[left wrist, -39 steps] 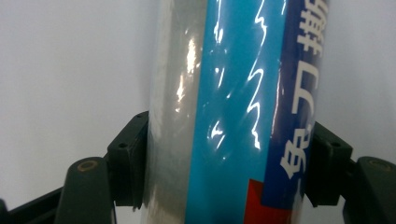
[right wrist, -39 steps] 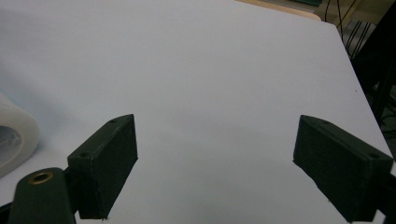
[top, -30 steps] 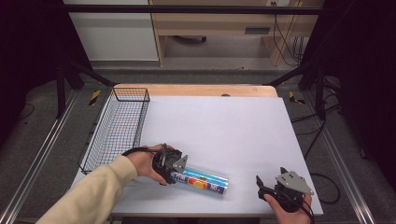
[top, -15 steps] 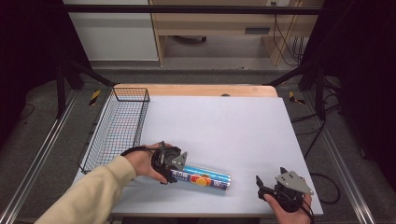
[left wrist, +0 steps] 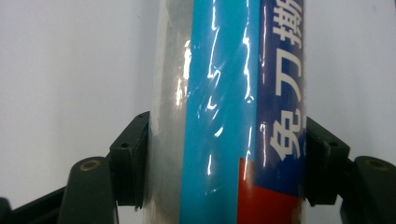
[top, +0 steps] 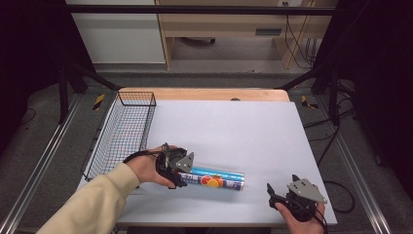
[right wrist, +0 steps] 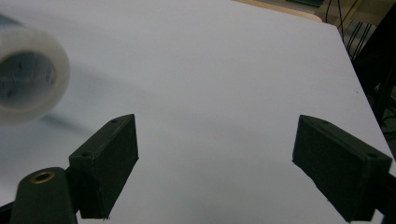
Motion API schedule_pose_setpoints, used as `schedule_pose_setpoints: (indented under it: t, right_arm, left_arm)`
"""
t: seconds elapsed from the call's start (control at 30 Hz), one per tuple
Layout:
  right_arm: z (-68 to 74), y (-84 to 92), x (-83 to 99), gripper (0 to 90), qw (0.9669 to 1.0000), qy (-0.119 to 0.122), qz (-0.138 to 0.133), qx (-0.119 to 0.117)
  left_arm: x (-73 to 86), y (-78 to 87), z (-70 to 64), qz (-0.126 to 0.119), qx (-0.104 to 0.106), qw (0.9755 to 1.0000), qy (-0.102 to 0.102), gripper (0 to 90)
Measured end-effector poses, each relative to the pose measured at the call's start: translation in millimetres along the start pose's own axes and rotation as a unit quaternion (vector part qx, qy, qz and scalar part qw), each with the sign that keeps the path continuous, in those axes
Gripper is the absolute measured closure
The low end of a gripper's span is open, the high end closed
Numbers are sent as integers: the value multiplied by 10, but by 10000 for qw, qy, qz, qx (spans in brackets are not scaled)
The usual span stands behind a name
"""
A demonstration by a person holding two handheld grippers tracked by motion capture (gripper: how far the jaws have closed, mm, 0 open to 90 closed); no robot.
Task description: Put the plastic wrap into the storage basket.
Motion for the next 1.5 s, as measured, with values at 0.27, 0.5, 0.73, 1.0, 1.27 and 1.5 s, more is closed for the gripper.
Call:
schedule_pose_setpoints:
  t: [0.27, 0.5, 0.73, 1.0, 1.27, 1.5]
  right_arm:
    - [1, 4, -5, 136, 10000, 10, -15, 8]
    - [-20, -25, -33, 107, 9999, -23, -31, 113]
    - [-111, -215, -233, 104, 9994, -260, -69, 234]
    - [-26, -400, -350, 112, 9995, -150, -236, 142]
    - [26, -305, -223, 111, 9995, -166, -211, 134]
    - [-23, -306, -192, 114, 9991, -250, -168, 307]
  left_arm:
    - [-177, 285, 53, -435, -517, 9972, 314, 314]
    - [-245, 489, 118, -669, -908, 9913, 686, 314]
    - [-272, 618, 243, -859, -1374, 9825, 924, 315]
    - [-266, 789, 239, -851, -1651, 9740, 1294, 315]
    - [-142, 1052, 176, -1089, -2075, 9550, 1820, 316]
    - [-4, 1231, 38, -1108, -2265, 9485, 1918, 316]
Point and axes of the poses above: each handheld gripper's, and its own axes: y roughly backward along the jaws, x roughly out of its underside, z roughly to its left, the point moved 8 cm from there along -y, roughly forward along the jaws, and after that the axes turned 9 degrees about -z, right-handed, at the moved point
